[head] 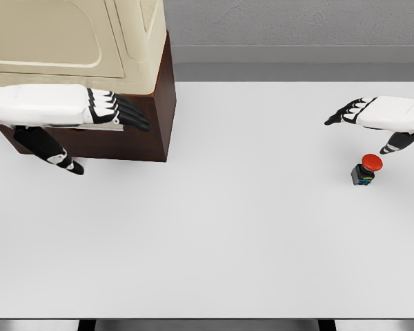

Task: Open the cabinet drawer with left arm, and place a switch into the drawer with right arm

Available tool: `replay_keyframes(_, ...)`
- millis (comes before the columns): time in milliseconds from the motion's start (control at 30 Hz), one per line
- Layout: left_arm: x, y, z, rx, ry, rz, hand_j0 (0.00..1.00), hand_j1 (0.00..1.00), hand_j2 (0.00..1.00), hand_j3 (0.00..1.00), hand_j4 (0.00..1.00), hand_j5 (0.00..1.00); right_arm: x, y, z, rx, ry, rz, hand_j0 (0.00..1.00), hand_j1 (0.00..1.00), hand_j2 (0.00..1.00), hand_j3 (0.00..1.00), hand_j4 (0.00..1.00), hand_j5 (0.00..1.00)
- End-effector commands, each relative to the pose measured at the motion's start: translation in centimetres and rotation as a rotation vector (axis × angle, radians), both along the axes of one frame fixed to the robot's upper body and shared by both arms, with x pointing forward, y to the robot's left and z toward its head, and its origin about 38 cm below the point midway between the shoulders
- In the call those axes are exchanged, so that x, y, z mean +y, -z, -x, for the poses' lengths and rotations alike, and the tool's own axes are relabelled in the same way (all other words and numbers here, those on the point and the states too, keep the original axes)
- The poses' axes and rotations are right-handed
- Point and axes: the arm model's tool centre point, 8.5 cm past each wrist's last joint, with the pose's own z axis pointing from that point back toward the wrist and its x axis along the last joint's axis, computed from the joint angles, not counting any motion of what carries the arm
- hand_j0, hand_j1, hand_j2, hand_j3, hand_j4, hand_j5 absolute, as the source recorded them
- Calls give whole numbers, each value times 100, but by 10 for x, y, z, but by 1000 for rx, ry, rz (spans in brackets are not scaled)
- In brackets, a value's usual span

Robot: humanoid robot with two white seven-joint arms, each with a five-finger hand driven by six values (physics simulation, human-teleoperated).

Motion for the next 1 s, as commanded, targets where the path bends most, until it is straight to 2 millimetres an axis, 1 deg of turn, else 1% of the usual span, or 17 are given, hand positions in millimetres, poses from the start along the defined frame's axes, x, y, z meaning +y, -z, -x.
replay_keyframes(0, 8, 5, 3, 35, -21, 1, 100, 100, 100, 100, 100, 100, 0, 0, 0, 2, 3, -4, 100, 100, 100, 100, 100, 100)
replay_keyframes(167, 11, -1, 3, 35, -30, 22, 100, 100, 100, 100, 100, 100, -7, -3, 0, -3, 19, 0, 100, 100, 100, 100, 100, 100)
replay_keyframes(267, 15, -17, 4, -1, -41, 61, 100, 100, 100, 100, 100, 100, -9, -6, 0, -7, 25, -2, 100, 100, 100, 100, 100, 100)
replay_keyframes(333, 21, -19, 6, -15, -57, 112, 100, 100, 100, 100, 100, 100, -9, -4, 0, -5, 23, 0, 100, 100, 100, 100, 100, 100)
replay_keyframes(367, 24, -14, 7, -8, -66, 134, 100, 100, 100, 100, 100, 100, -7, -4, 1, -4, 15, 1, 100, 100, 100, 100, 100, 100)
replay_keyframes(467, 26, -15, 7, -11, -72, 138, 100, 100, 100, 100, 100, 100, -13, -1, 12, 11, 11, 28, 100, 100, 100, 100, 100, 100)
replay_keyframes(600, 29, -24, 8, -38, -81, 144, 100, 100, 100, 100, 100, 100, -24, -7, 15, 6, 33, 43, 100, 100, 100, 100, 100, 100)
replay_keyframes(633, 30, -20, 8, -29, -82, 146, 100, 100, 100, 100, 100, 100, -24, -6, 15, 7, 32, 43, 100, 100, 100, 100, 100, 100)
replay_keyframes(667, 31, -16, 8, -21, -87, 140, 100, 100, 100, 100, 100, 100, -28, -7, 17, 9, 40, 52, 100, 100, 100, 100, 100, 100)
replay_keyframes(700, 31, -16, 8, -20, -88, 140, 100, 100, 100, 100, 100, 100, -30, -5, 18, 15, 42, 55, 100, 100, 100, 100, 100, 100)
replay_keyframes(733, 31, -16, 8, -18, -88, 142, 100, 100, 100, 100, 100, 100, -29, 4, 21, 35, 41, 52, 100, 100, 100, 100, 100, 100)
replay_keyframes(767, 32, -9, 9, -2, -90, 139, 100, 100, 100, 100, 100, 100, -28, 5, 22, 40, 39, 46, 100, 100, 100, 100, 100, 100)
replay_keyframes(800, 32, -9, 9, -2, -92, 136, 100, 100, 100, 100, 100, 100, -26, 6, 22, 42, 33, 45, 100, 100, 100, 100, 100, 100)
replay_keyframes(833, 33, -9, 9, -3, -95, 132, 100, 100, 100, 100, 100, 100, -24, 14, 26, 59, 25, 45, 100, 100, 100, 100, 100, 100)
replay_keyframes(900, 38, -9, 11, -2, -107, 121, 100, 100, 100, 100, 100, 100, -25, 16, 27, 64, 26, 45, 100, 100, 100, 100, 100, 100)
replay_keyframes(933, 40, -8, 8, 0, -136, 99, 100, 100, 100, 100, 100, 100, -24, 20, 28, 75, 24, 43, 100, 100, 100, 100, 100, 100)
replay_keyframes(967, 45, -12, 3, -3, -202, 87, 100, 100, 100, 100, 100, 100, -23, 27, 31, 88, 23, 41, 100, 100, 100, 100, 100, 100)
